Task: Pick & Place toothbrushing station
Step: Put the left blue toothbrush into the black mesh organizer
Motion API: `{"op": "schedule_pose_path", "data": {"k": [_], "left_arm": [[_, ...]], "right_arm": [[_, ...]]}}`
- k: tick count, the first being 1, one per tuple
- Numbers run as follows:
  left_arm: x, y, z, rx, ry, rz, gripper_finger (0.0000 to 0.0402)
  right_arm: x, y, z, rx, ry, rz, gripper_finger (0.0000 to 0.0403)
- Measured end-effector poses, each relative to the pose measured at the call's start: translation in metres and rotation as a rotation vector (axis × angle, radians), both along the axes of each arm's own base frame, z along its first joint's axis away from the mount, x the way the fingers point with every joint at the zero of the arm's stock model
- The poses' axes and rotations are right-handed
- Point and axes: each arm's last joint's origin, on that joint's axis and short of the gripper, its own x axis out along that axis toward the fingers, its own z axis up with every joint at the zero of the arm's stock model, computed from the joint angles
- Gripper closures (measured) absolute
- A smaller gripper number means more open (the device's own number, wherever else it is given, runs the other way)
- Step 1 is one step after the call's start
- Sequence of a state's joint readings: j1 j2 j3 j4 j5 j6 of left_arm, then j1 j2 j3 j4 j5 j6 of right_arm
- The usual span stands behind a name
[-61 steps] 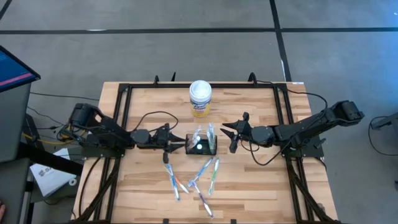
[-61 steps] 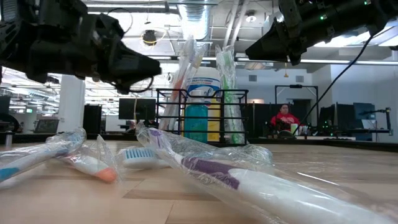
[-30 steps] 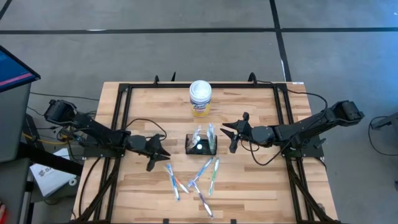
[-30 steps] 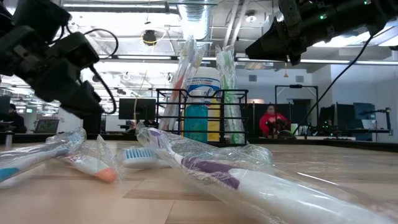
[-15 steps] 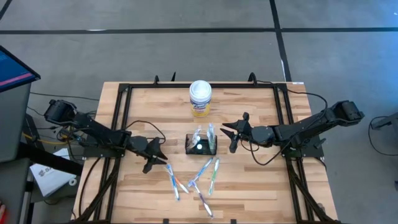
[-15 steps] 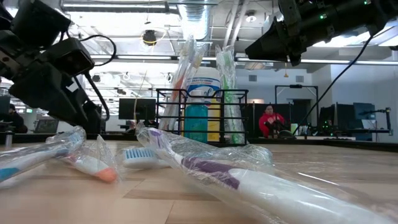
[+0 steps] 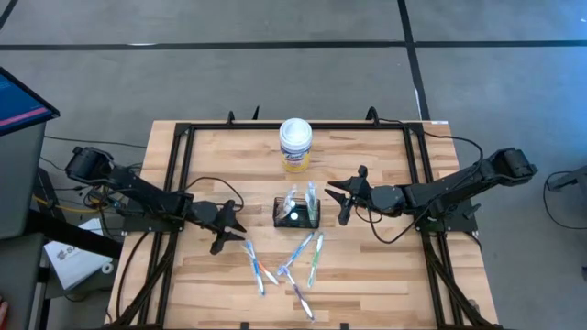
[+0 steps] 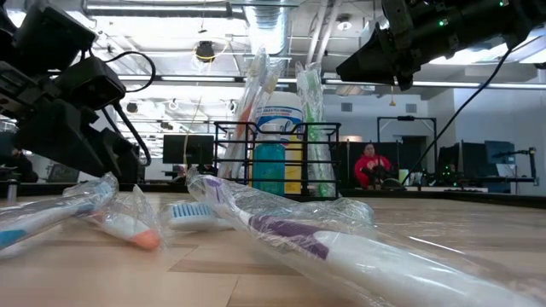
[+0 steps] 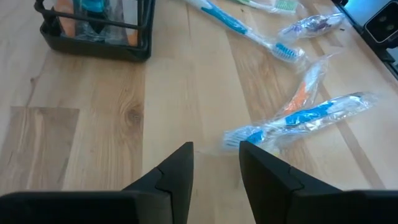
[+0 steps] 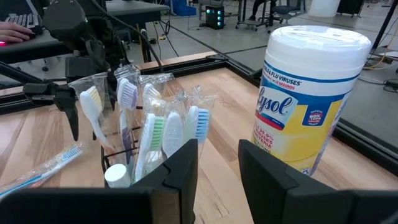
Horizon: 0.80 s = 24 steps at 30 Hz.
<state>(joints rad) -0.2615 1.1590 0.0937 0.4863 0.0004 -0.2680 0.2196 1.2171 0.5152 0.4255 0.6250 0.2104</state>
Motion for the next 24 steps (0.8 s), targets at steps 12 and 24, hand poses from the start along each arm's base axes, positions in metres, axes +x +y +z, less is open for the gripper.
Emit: {"op": "schedule_pose_path", "data": {"k": [12,24], "left_arm": [[0.0005,-0.0001,0.0006,-0.001,-0.009,0.000,0.0286],[0.0013,-0.0007,-0.0010,-0.001,-0.006,-0.001,0.0293]], "right_arm": [[0.0000,0.0000,-0.0001,0.000,0.000,0.000,0.0296],[0.0000,0.0000,0.0000,0.000,0.000,0.000,0.0296]]}}
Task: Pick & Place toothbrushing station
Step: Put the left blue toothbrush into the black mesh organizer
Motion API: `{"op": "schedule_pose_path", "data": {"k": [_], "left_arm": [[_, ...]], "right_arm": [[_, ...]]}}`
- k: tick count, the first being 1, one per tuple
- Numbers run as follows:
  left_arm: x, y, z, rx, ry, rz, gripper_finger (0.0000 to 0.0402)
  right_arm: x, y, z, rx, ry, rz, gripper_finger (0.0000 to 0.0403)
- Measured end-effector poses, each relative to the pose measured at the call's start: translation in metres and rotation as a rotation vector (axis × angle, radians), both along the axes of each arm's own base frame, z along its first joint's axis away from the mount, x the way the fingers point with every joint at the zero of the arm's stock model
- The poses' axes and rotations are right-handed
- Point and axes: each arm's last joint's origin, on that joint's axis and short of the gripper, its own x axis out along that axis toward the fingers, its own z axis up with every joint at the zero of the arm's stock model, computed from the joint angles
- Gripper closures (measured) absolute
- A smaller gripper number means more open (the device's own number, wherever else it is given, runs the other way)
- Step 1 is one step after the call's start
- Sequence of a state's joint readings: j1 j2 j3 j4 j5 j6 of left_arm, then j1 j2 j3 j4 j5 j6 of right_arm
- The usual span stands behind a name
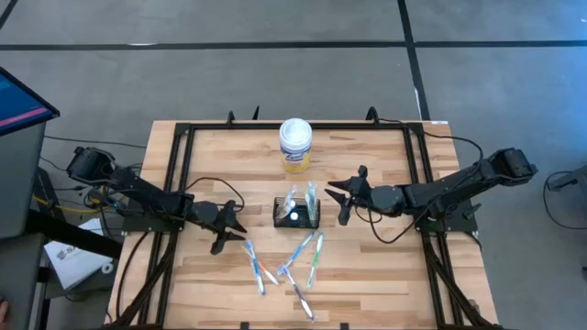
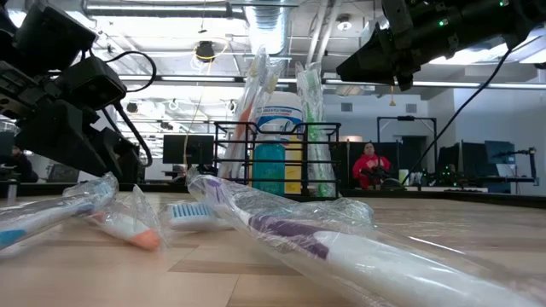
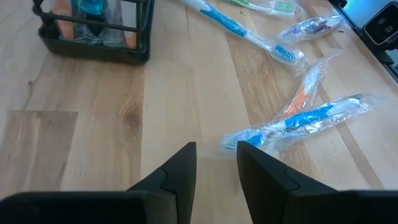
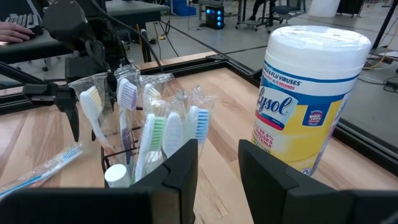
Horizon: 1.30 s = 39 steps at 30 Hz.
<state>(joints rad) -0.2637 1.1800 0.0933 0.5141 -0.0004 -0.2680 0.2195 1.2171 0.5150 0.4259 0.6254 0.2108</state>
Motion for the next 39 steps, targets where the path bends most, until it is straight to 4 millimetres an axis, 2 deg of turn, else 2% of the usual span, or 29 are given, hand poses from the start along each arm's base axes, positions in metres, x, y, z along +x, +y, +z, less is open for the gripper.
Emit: {"op": "schedule_pose_path", "data": {"k": [8,17,20,26,28,39], "left_arm": [[0.004,-0.006,-0.003,-0.007,-0.023,-0.026,0.0293],[0.005,-0.006,-0.015,0.014,0.036,-0.020,0.0297],[0.007,-0.007,-0.015,0.008,0.015,-0.020,0.0315],[0.009,-0.007,-0.012,-0.018,-0.022,-0.011,0.0389],[0.009,-0.007,-0.012,-0.037,-0.019,0.001,0.0397],[0.009,-0.008,-0.012,-0.230,0.041,0.103,0.0346]], "right_arm": [[0.000,0.000,0.000,0.000,-0.001,0.000,0.0296],[0.000,0.000,0.000,0.000,0.000,0.000,0.0296],[0.000,0.000,0.000,0.000,0.000,0.000,0.0296],[0.000,0.000,0.000,0.000,0.000,0.000,0.0296],[0.000,0.000,0.000,0.000,0.000,0.000,0.0296],[0.000,0.000,0.000,0.000,0.000,0.000,0.0296]]}}
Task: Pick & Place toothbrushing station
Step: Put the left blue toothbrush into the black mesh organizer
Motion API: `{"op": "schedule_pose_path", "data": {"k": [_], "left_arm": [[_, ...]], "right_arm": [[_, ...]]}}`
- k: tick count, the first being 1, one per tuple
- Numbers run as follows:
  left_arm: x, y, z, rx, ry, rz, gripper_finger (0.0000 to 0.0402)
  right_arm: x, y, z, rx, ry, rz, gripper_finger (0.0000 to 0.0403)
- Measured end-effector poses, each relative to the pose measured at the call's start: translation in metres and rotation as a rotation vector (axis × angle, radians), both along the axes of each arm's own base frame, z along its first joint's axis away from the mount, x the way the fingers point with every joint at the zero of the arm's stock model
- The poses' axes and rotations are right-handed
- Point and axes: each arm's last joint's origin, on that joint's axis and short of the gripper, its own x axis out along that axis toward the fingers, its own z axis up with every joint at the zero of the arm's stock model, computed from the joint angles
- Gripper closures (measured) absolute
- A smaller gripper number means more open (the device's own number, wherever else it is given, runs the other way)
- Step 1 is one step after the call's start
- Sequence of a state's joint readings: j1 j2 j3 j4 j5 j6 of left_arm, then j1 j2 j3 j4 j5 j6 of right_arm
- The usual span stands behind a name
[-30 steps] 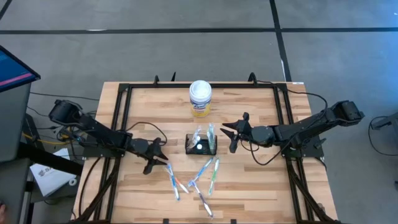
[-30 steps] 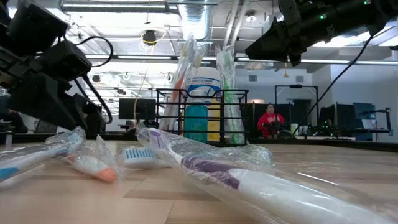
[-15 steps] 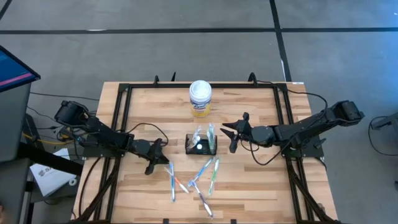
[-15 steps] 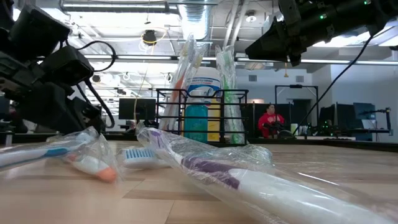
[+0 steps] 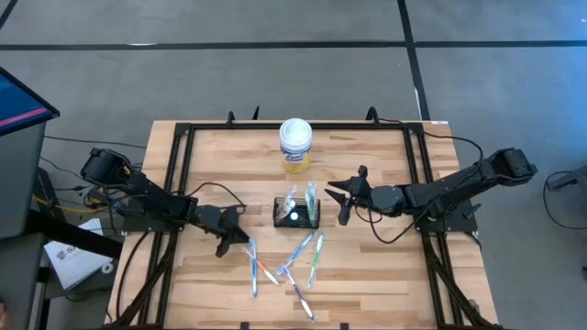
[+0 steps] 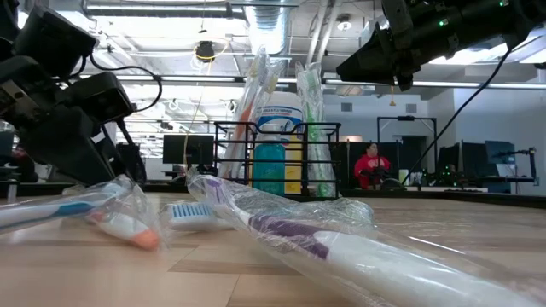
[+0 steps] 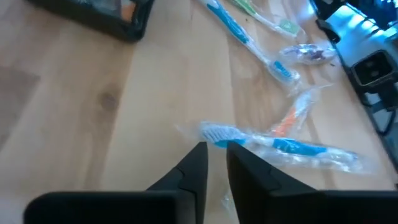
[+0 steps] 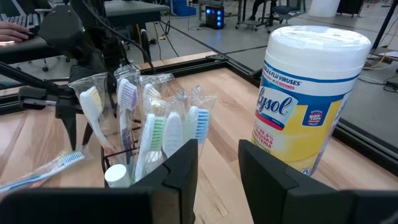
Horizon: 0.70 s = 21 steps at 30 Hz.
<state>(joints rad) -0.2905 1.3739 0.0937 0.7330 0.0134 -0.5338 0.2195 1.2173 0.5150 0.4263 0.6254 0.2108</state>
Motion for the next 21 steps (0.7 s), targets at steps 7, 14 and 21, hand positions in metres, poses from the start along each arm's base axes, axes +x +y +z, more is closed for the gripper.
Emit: {"op": "schedule_pose_path", "data": {"k": [7,14,21], "left_arm": [[-0.0006,-0.0018,0.0000,-0.111,0.038,-0.003,0.0314],[-0.0008,-0.0023,0.0002,-0.206,0.072,0.033,0.0302],[0.0002,-0.0014,0.0009,-0.296,0.092,0.137,0.0294]], "right_arm": [[0.0000,0.0000,0.0001,0.000,0.000,0.000,0.0296],[0.0000,0.0000,0.0000,0.000,0.000,0.000,0.0296],[-0.0001,0.0000,0.0000,0.000,0.000,0.000,0.0296]]}}
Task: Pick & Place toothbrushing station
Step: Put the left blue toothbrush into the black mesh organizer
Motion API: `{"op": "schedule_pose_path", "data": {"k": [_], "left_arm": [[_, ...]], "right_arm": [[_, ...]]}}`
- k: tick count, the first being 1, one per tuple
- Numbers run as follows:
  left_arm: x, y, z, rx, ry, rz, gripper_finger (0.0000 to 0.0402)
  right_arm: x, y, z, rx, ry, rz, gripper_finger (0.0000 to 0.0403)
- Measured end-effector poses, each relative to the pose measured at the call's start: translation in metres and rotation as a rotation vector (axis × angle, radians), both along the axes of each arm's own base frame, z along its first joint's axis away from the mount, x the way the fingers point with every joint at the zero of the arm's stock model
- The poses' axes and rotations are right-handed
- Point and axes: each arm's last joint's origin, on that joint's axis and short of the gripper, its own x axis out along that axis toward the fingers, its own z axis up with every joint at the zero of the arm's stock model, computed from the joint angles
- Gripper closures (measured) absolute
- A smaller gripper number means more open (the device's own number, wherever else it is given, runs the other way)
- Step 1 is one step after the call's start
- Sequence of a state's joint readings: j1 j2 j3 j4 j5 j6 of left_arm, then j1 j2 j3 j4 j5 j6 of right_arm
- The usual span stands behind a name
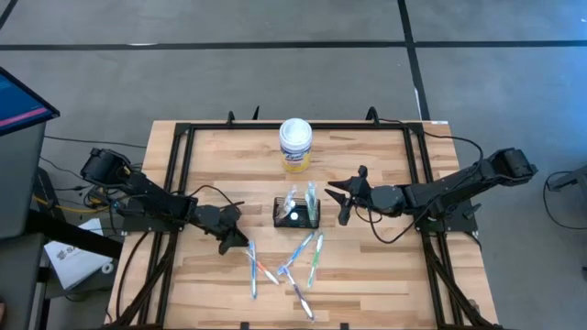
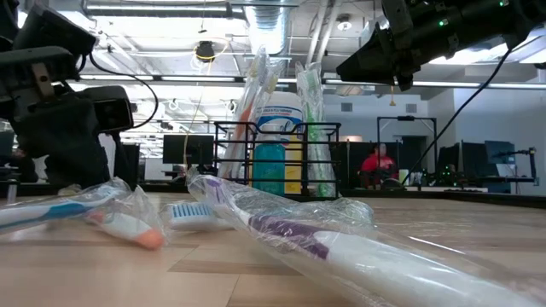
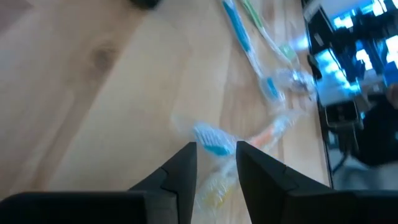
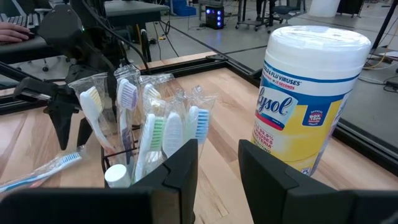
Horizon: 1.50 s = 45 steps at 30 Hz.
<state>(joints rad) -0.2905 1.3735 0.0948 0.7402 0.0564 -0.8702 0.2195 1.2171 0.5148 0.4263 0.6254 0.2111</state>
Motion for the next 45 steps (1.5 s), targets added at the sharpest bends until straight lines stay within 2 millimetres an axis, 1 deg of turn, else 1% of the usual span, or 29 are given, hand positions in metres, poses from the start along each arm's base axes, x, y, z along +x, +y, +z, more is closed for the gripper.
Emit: {"op": "schedule_pose_path", "data": {"k": [7,13,25,31,38,40,42,45], "left_arm": [[0.0010,0.0024,0.0003,-0.035,0.009,0.124,0.0290],[0.0011,0.0037,0.0000,-0.027,0.010,0.161,0.0292],[0.0036,0.0022,0.0006,-0.043,0.029,0.177,0.0293],[0.0078,-0.0010,-0.0005,-0.007,0.121,0.169,0.0293],[0.0088,-0.0010,0.0009,-0.015,0.100,0.173,0.0294],[0.0089,-0.0010,0.0009,-0.016,0.100,0.173,0.0302],[0.0088,-0.0011,0.0010,-0.019,0.100,0.168,0.0322],[0.0088,-0.0019,0.0012,-0.023,0.100,0.138,0.0379]], "right_arm": [[0.0001,0.0000,0.0001,0.000,0.000,0.000,0.0296],[0.0000,0.0000,0.0000,0.000,0.000,0.000,0.0296],[0.0001,0.0001,0.0002,0.000,-0.002,0.000,0.0296],[0.0001,0.0001,0.0002,0.000,-0.002,0.000,0.0296],[0.0001,0.0001,0.0001,0.000,-0.001,0.000,0.0296],[0.0001,0.0001,0.0003,0.001,-0.002,0.001,0.0296],[0.0001,0.0001,0.0002,0.001,-0.002,0.001,0.0296],[0.0001,0.0001,0.0002,0.000,-0.002,0.001,0.0296]]}}
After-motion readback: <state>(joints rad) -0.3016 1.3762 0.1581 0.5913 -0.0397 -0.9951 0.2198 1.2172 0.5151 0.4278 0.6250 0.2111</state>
